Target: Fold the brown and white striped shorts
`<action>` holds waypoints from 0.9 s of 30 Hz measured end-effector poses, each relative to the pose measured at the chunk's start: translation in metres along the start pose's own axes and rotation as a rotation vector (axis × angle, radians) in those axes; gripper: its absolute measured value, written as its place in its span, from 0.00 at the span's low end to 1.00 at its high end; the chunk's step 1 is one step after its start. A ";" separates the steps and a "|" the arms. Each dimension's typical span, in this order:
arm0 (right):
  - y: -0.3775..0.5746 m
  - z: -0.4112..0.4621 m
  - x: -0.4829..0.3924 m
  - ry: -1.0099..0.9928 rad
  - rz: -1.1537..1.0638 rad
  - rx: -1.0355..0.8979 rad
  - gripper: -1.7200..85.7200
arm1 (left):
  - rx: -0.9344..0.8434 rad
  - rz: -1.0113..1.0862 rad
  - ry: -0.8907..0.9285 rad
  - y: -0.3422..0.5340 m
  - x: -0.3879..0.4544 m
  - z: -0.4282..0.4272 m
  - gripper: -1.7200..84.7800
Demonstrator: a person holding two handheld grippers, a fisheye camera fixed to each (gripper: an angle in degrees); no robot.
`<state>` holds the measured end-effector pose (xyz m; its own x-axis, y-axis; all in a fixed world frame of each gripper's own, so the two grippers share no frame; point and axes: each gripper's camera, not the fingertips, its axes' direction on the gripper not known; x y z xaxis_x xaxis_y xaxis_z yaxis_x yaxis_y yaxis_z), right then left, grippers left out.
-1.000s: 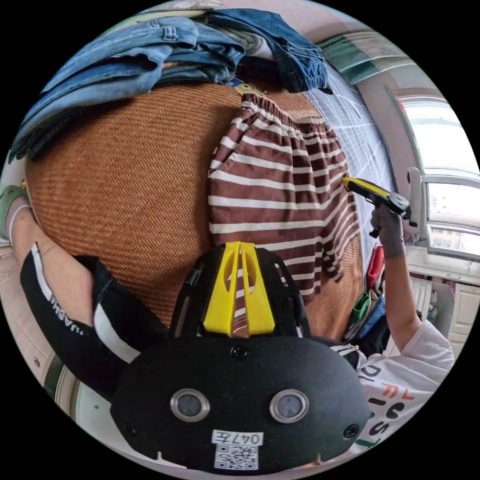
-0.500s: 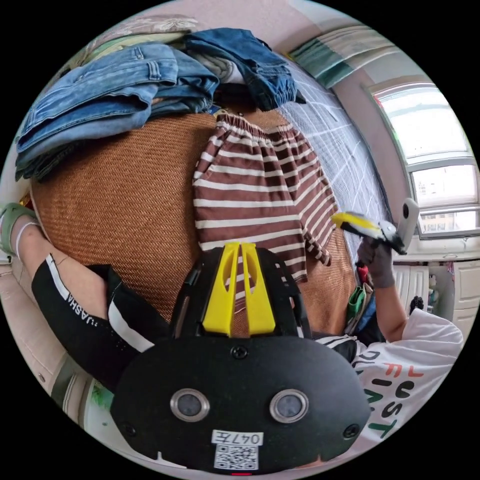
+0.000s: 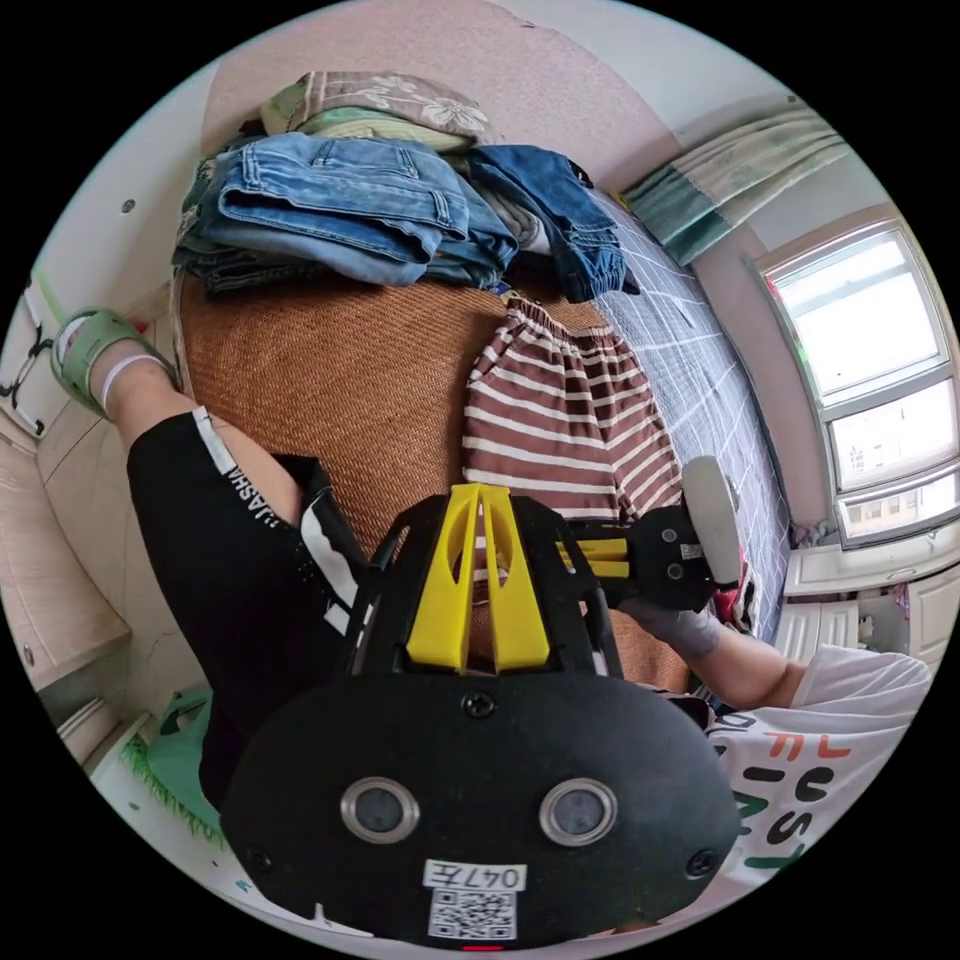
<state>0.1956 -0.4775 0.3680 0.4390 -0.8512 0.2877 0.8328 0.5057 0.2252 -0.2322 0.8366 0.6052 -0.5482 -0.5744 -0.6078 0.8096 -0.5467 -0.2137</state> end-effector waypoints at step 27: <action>0.143 -0.068 -0.014 -0.341 0.050 -0.143 0.01 | -0.388 0.652 -0.017 -0.224 0.345 0.233 0.01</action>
<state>0.3316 -0.4031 0.3334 0.3627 -0.7179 0.5942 0.8624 0.5001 0.0777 -0.6518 0.6194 0.6212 0.0664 -0.7186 -0.6922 0.9847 0.1592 -0.0707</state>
